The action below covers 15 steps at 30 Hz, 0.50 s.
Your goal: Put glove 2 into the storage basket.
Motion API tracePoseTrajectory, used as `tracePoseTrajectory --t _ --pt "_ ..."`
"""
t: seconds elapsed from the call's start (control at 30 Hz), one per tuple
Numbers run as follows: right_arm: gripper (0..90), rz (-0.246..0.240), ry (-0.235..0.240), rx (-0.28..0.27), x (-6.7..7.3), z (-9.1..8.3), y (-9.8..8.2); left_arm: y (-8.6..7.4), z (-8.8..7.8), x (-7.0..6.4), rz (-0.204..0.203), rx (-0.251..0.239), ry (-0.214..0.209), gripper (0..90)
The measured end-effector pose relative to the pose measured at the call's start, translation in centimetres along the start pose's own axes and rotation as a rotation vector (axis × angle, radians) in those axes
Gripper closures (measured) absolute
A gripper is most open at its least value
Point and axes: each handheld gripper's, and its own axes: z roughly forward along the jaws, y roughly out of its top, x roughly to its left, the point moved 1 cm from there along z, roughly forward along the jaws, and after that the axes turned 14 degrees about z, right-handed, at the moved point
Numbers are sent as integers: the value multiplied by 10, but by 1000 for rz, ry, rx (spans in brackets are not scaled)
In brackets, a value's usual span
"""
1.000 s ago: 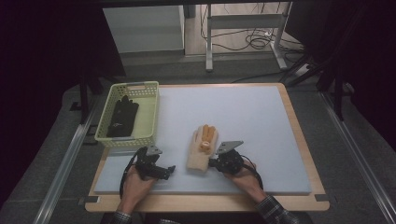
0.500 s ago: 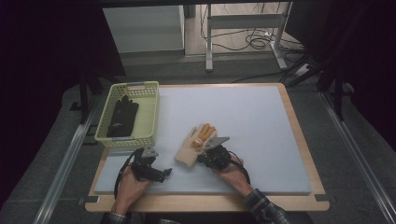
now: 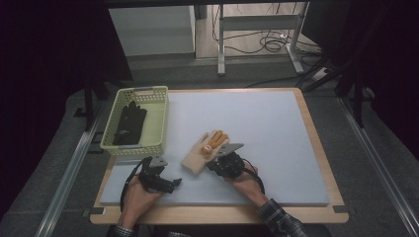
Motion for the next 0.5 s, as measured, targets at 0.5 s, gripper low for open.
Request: tracePoseTrajectory --t 0.5 --pt "490 88 -158 -50 -50 -56 -24 2 0 -1 -23 5 7 0"
